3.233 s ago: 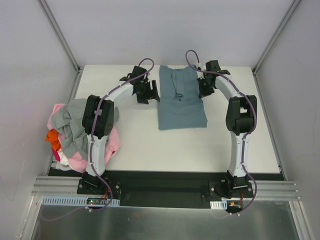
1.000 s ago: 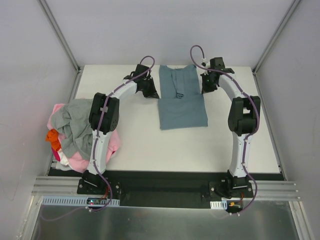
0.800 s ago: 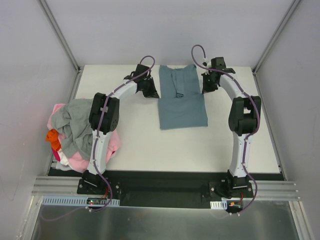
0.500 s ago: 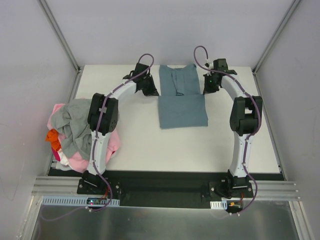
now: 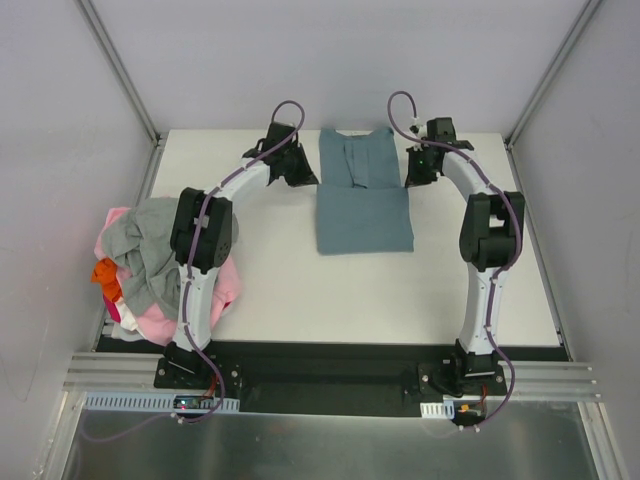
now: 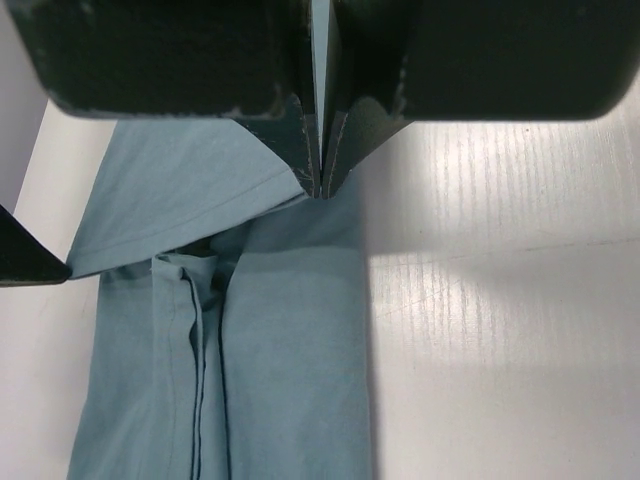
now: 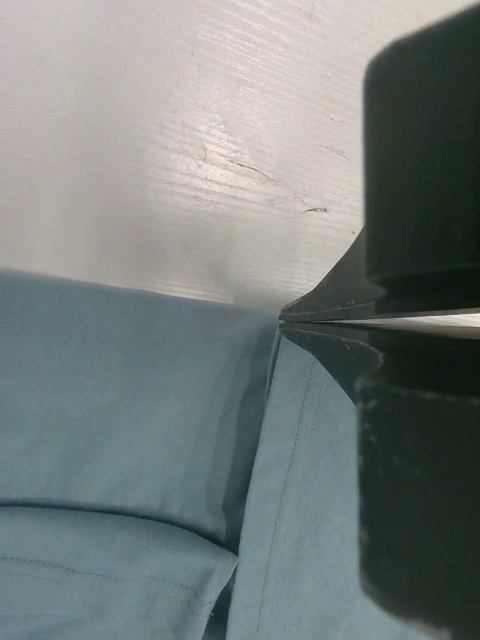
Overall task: Fold and stack the t-shirts
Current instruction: Fold the folded rectangular tshirt in 1/3 of the way, then grab one side of the 2/3 rectangular tshirt with both arms
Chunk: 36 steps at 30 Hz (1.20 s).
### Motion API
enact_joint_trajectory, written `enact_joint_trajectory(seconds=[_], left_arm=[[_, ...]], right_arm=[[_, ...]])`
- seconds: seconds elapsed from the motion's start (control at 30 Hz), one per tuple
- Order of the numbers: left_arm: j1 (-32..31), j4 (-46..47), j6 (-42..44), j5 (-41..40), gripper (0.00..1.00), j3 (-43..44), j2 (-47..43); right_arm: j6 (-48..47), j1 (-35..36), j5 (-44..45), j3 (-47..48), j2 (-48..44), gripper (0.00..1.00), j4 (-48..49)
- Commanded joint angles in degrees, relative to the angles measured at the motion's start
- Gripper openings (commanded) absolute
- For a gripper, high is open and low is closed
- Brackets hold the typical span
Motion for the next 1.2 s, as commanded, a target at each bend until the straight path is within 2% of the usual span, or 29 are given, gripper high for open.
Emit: enact_joint_trajectory(seconds=[0.0, 0.03, 0.07, 0.1, 0.13, 0.17, 0.2, 0.27, 0.3, 0.37, 0.43, 0.5, 0.63, 0.67, 0.77, 0.87, 0.97, 1.07, 1.17], left_arm=[[0.30, 1.84, -1.00, -2.16, 0.00, 1.11, 0.59], [0.39, 1.84, -1.00, -2.25, 0.00, 1.28, 0.94], [0.47, 1.75, -1.00, -2.34, 0.00, 1.54, 1.38], [0.82, 1.75, -1.18, -2.34, 0.05, 1.63, 1.47], [1.00, 1.66, -1.27, -2.17, 0.12, 1.72, 1.56], [1.09, 1.49, -1.18, -2.08, 0.25, 1.72, 0.87], [1.18, 1.22, -0.74, -2.16, 0.67, 1.72, 0.34], [1.35, 0.43, 0.22, -1.46, 0.78, 2.16, -2.46], [1.35, 0.17, 1.53, -1.11, 0.81, 2.16, -3.79], [1.35, -0.71, 2.51, -1.11, 0.82, 0.86, -8.86], [1.27, -1.59, 1.90, 0.20, 0.82, -1.86, -13.09], [0.48, -1.59, -1.07, 0.74, 0.82, -8.97, -19.69], [-3.65, -1.59, -9.16, -1.28, 0.77, -25.65, -30.14], [-6.09, -1.51, -12.74, -2.33, 0.76, -27.96, -31.30], [-9.88, -0.19, -14.88, -3.57, 0.72, -32.72, -32.80], [-11.83, -0.10, -17.68, -2.43, 0.66, -33.69, -29.73], [-11.92, 0.51, -19.37, -3.74, 0.61, -35.27, -27.80], [-12.01, 1.30, -19.37, -5.15, 0.61, -36.86, -27.44], [-12.18, 3.41, -19.28, -5.33, 0.59, -38.44, -26.22]], right_arm=[[0.88, -0.46, -0.99, 3.30, 1.34, 0.01, 1.48], [1.23, -0.72, -1.25, 4.70, 1.86, 0.03, 0.96], [1.14, -0.72, -1.61, 5.41, 2.57, 0.09, 0.60], [1.14, -0.72, -1.61, 5.93, 2.66, 0.34, -0.18], [1.23, -0.72, -1.87, 6.72, 2.75, 0.45, -0.89], [1.58, -0.72, -3.00, 7.86, 2.05, 0.53, -1.59], [2.02, -0.72, -3.02, 8.40, 1.44, 0.73, -2.90], [2.90, -1.07, -4.41, 10.06, -0.06, 0.93, -5.28], [3.51, -1.25, -4.42, 11.29, -2.15, 0.96, -7.38], [4.65, -1.69, -5.73, 10.26, -5.67, 0.96, -8.62], [8.16, -1.69, -7.40, 4.82, -12.17, 0.96, -8.63], [13.14, -1.69, -10.04, 0.08, -16.91, 0.96, -8.72], [20.91, -0.91, -14.96, -20.19, -27.81, 0.96, -6.79], [21.18, -0.38, -14.36, -23.82, -29.14, 0.96, -6.09], [21.27, 1.38, -13.13, -33.33, -31.88, 0.96, -3.27], [22.32, 1.65, -10.59, -37.12, -30.83, 0.99, -1.60], [21.97, 1.47, -7.86, -36.60, -29.16, 0.91, -1.34], [20.92, 1.56, -5.75, -35.11, -27.76, 0.84, -1.42], [19.61, 1.39, -4.34, -34.58, -26.70, 0.81, -2.04]])
